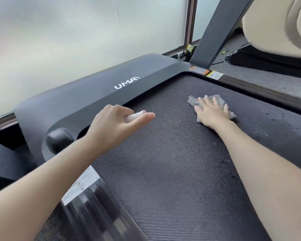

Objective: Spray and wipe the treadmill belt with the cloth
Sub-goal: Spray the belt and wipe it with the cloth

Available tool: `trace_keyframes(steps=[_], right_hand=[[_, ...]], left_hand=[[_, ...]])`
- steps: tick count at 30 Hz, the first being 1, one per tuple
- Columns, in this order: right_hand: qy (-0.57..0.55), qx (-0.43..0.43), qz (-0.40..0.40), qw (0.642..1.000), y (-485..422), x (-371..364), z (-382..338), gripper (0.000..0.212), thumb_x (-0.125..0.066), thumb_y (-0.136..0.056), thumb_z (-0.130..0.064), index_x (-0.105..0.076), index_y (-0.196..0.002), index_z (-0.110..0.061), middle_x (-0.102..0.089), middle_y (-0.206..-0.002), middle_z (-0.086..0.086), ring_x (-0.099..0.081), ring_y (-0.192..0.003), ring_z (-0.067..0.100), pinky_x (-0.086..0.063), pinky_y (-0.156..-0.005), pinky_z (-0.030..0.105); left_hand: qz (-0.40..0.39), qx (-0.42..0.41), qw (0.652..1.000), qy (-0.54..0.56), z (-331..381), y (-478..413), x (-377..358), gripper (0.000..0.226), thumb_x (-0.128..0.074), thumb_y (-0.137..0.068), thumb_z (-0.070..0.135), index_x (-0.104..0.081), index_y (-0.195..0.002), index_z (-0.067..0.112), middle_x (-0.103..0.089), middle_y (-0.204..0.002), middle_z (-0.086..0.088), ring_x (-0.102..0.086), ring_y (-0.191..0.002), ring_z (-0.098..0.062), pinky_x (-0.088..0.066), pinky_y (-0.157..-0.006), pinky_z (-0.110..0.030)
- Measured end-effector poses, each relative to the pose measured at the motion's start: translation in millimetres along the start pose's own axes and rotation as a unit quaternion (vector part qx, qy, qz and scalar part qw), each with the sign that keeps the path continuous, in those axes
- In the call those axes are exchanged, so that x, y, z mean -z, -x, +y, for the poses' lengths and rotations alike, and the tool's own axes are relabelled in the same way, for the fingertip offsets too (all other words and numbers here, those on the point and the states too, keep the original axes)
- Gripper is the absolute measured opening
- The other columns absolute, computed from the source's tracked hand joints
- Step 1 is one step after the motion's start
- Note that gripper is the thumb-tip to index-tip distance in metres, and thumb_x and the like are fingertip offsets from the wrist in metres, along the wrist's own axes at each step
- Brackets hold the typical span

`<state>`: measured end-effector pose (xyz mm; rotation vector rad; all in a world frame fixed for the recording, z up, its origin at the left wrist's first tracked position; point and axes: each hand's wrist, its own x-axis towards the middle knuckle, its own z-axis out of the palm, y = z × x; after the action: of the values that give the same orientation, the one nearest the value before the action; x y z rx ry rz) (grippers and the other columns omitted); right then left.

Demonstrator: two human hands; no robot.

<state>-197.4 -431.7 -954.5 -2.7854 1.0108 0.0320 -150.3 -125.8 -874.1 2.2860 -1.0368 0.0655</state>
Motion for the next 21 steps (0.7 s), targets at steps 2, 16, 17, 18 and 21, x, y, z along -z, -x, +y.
trace_keyframes(steps=[2, 16, 17, 18, 21], right_hand=[[0.004, 0.042, 0.002, 0.999, 9, -1, -22, 0.055, -0.012, -0.100, -0.048, -0.003, -0.152, -0.033, 0.007, -0.160, -0.009, 0.010, -0.147, 0.016, 0.008, -0.116, 0.049], [0.021, 0.379, -0.009, 0.925, 161, -25, -68, 0.059, -0.004, -0.092, -0.056, 0.000, -0.149, -0.044, 0.011, -0.154, -0.023, 0.018, -0.142, -0.002, 0.015, -0.116, 0.035], [0.019, 0.351, -0.003, 0.936, 146, -22, -63, 0.057, -0.007, -0.094, -0.055, -0.001, -0.149, -0.043, 0.010, -0.155, -0.022, 0.016, -0.143, -0.001, 0.013, -0.117, 0.036], [0.015, 0.313, 0.003, 0.950, 126, -20, -57, 0.055, -0.011, -0.097, -0.052, -0.002, -0.150, -0.041, 0.008, -0.156, -0.020, 0.014, -0.144, 0.000, 0.010, -0.118, 0.038], [0.014, 0.171, 0.012, 0.985, 62, -9, -42, 0.053, -0.016, -0.100, -0.046, -0.005, -0.151, -0.035, 0.002, -0.160, -0.011, 0.007, -0.146, 0.008, 0.004, -0.119, 0.043]], left_hand=[[0.003, 0.004, 1.000, -0.003, 1, 0, 0, 0.097, -0.040, -0.071, 0.085, -0.052, -0.063, -0.010, -0.050, -0.056, -0.027, -0.041, -0.049, -0.023, -0.050, -0.060, -0.052], [0.024, -0.010, 0.999, -0.025, -6, 12, 17, 0.079, -0.034, -0.070, 0.090, -0.026, -0.047, 0.014, -0.027, -0.043, 0.003, -0.021, -0.040, -0.012, -0.027, -0.047, -0.030], [0.023, -0.010, 0.999, -0.028, -7, 13, 18, 0.078, -0.034, -0.070, 0.089, -0.025, -0.047, 0.016, -0.025, -0.042, 0.005, -0.020, -0.040, -0.012, -0.026, -0.048, -0.028], [0.024, -0.009, 0.999, -0.032, -8, 13, 19, 0.077, -0.034, -0.070, 0.089, -0.024, -0.047, 0.016, -0.023, -0.042, 0.007, -0.020, -0.040, -0.013, -0.026, -0.048, -0.028], [0.022, -0.008, 0.999, -0.029, -8, 13, 23, 0.077, -0.036, -0.069, 0.088, -0.024, -0.049, 0.015, -0.023, -0.036, 0.007, -0.020, -0.039, -0.014, -0.026, -0.049, -0.029]])
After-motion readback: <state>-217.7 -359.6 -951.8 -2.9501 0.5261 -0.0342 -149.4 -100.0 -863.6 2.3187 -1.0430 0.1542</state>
